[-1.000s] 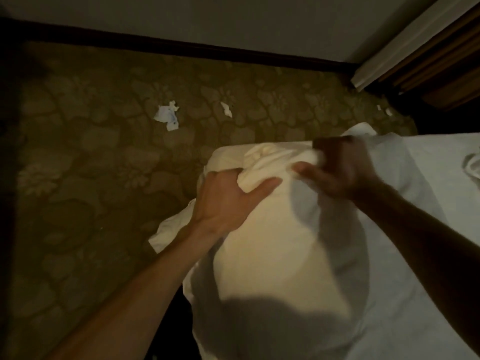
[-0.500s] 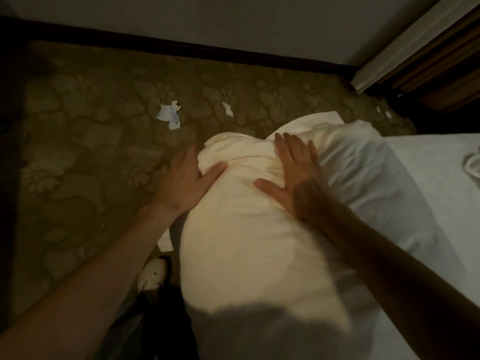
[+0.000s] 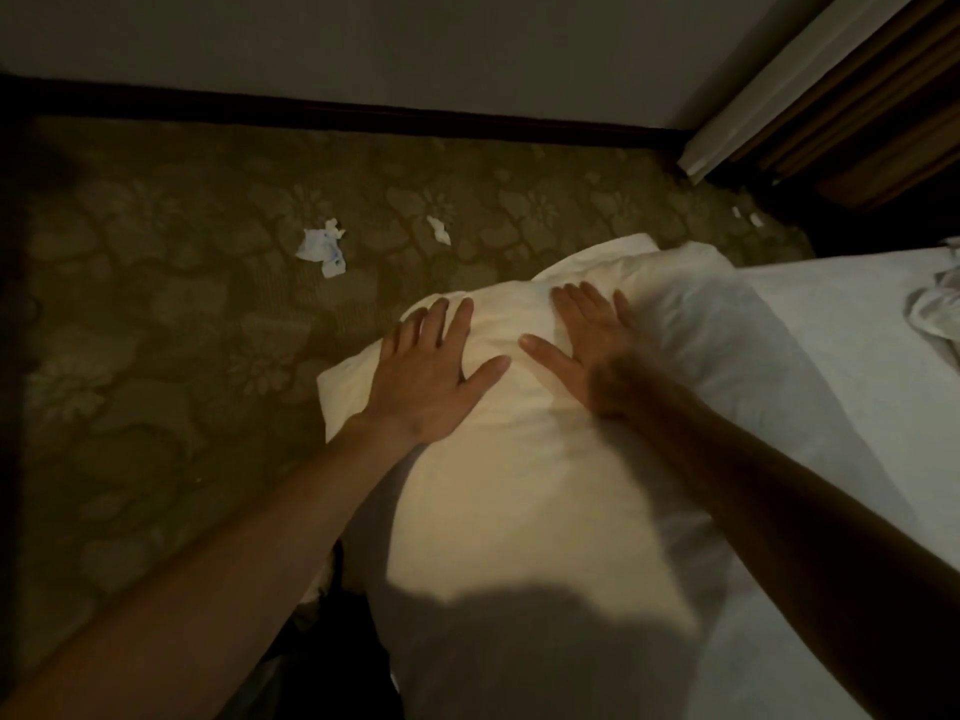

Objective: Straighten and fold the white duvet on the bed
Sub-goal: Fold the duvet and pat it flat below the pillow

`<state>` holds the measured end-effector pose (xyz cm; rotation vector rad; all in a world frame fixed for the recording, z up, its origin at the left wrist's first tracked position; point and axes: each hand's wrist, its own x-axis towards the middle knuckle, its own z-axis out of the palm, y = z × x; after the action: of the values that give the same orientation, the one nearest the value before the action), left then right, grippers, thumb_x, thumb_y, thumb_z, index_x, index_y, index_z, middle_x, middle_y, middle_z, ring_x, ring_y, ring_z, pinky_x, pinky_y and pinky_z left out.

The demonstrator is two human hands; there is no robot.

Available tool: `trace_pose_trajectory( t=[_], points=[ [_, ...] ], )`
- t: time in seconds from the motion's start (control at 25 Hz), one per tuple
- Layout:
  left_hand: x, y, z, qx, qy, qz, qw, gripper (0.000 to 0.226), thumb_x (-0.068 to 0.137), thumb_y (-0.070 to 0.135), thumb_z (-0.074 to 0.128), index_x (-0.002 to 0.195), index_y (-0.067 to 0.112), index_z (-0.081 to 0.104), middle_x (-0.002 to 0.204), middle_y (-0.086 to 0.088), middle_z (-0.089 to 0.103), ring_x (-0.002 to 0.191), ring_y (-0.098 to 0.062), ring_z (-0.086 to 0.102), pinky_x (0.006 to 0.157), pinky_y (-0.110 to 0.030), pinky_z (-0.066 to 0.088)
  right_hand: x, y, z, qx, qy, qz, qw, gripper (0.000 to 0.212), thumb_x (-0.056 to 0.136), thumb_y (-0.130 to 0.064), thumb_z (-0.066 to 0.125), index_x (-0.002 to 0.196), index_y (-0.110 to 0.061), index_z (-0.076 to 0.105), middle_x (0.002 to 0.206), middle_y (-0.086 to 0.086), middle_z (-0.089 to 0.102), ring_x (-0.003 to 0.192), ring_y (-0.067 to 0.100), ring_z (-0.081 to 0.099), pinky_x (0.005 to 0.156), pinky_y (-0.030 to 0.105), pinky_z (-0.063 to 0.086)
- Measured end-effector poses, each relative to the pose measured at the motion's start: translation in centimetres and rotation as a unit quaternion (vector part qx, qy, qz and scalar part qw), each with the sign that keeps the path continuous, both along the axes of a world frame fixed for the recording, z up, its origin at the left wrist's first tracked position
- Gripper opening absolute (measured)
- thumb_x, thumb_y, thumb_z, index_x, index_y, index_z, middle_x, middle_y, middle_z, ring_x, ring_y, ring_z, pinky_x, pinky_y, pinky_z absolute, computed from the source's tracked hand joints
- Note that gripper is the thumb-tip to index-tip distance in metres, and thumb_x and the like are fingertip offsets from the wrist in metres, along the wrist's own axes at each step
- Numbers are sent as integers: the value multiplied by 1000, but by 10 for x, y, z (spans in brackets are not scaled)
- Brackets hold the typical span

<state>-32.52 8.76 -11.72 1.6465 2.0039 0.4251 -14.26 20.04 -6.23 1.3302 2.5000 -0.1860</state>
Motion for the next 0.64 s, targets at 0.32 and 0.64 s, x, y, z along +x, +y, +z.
trace_pose_trajectory(
  t=[0.32,0.64],
  points=[
    [41,-55,36,49,30,-61,996,90,89,78,9,158,22,5,165,-13,-4,152,-27,-7,122,-51,-4,81,-65,51,-51,93,75,992,102,92,-81,15,156,-2,27,162,16,28,153,25,21,124,51,18],
    [177,-166,74,34,45,-74,996,98,80,82,-15,157,23,-8,164,-8,-16,150,-20,-20,121,-49,-8,232,-193,73,8,120,129,984,95,98,-74,15,155,1,26,163,17,24,153,30,19,125,50,13]
  ],
)
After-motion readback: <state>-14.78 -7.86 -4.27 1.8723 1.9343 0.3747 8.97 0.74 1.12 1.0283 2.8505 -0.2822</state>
